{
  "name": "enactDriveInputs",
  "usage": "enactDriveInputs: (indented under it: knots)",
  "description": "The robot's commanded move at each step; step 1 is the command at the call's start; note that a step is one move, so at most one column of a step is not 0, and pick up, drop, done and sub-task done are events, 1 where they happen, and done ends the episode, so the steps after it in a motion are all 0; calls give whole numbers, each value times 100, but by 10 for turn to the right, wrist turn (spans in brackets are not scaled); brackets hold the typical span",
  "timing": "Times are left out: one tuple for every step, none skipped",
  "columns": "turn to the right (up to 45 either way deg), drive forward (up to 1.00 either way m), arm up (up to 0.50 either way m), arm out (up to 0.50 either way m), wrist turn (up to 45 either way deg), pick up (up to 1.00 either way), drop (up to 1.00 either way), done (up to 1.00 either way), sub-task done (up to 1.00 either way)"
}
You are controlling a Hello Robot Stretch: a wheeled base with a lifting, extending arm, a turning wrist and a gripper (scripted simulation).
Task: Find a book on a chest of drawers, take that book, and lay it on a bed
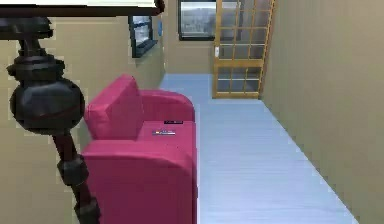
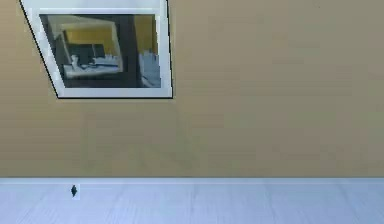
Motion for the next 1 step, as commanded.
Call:
enactDriveInputs:
  knots:
    - [450, 0, 0, 0, 0, 0, 0, 0, 0]
